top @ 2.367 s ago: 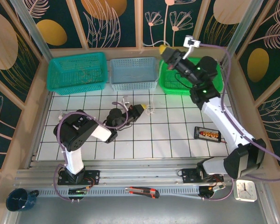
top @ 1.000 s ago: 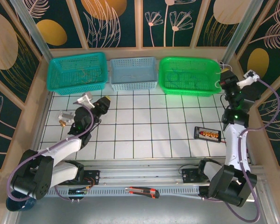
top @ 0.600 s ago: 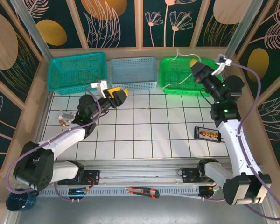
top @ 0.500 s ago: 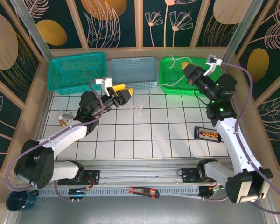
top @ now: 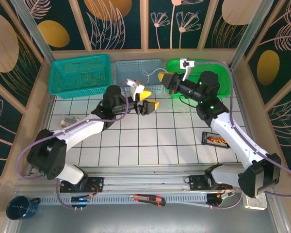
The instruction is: Untangle the cables
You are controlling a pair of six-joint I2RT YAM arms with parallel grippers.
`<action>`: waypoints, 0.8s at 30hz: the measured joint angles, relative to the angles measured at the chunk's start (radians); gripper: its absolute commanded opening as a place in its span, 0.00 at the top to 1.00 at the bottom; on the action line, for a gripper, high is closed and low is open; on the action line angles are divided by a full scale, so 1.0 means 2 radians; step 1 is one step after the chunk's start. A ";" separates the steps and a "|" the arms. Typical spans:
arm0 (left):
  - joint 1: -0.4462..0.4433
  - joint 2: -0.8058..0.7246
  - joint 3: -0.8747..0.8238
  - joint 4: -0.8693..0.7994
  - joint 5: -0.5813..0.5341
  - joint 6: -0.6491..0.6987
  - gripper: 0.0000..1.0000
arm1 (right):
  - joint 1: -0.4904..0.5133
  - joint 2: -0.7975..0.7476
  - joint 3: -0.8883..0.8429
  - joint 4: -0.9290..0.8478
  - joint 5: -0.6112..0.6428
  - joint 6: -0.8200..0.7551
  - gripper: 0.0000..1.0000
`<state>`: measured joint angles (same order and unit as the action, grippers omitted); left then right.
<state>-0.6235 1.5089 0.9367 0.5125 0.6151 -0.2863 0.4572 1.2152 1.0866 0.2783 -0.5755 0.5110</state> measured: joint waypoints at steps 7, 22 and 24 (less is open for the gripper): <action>-0.010 0.035 0.000 -0.003 -0.035 0.026 0.13 | 0.020 0.003 0.017 -0.003 -0.001 -0.004 1.00; -0.010 0.044 -0.049 0.044 -0.102 0.036 0.51 | 0.039 0.023 0.064 -0.002 -0.001 -0.004 1.00; -0.010 0.046 -0.051 0.052 -0.097 0.029 0.59 | 0.039 0.029 0.071 -0.002 -0.001 -0.004 1.00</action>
<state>-0.6426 1.6001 0.8356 0.6163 0.4206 -0.2287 0.5350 1.2732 1.2278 0.2733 -0.5777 0.5026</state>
